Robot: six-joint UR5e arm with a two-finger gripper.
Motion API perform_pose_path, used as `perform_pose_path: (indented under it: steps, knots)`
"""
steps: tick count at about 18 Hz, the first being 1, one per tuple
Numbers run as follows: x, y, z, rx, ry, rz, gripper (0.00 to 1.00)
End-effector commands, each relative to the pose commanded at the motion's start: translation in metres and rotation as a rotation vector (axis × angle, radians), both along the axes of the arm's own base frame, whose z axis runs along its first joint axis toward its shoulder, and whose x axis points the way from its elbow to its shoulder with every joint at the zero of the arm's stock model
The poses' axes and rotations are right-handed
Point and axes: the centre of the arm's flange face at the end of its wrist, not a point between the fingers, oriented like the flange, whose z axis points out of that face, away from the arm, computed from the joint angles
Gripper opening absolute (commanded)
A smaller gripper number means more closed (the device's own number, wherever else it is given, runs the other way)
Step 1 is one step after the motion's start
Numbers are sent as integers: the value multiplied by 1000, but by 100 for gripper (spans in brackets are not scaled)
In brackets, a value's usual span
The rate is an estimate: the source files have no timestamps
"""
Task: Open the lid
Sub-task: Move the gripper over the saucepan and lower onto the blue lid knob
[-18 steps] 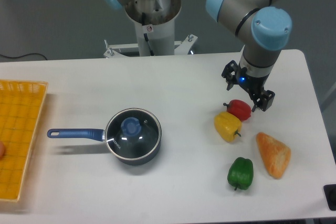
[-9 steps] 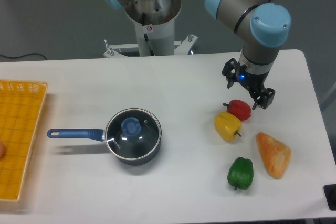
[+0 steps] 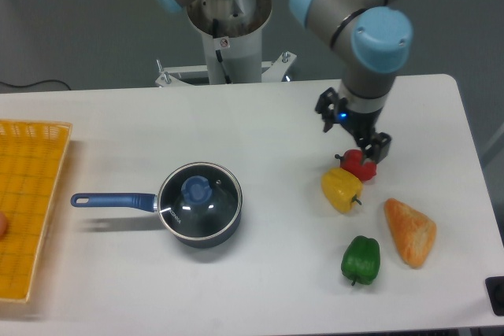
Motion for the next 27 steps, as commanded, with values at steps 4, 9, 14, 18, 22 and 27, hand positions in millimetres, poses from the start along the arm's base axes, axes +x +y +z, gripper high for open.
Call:
perform_pose_path:
  steps: [4,9,14,18,22,27]
  knots:
    - [29,-10,2,5,-12,24,100]
    - [76,10,-2,4,-5,11,100]
    - [131,57,-5,14,17,-18,100]
    - [155,91,-10,16,18,-97,99]
    - [159,106,-12,17,17,-146,99]
    - [165,116,-19,9,10,-198,99]
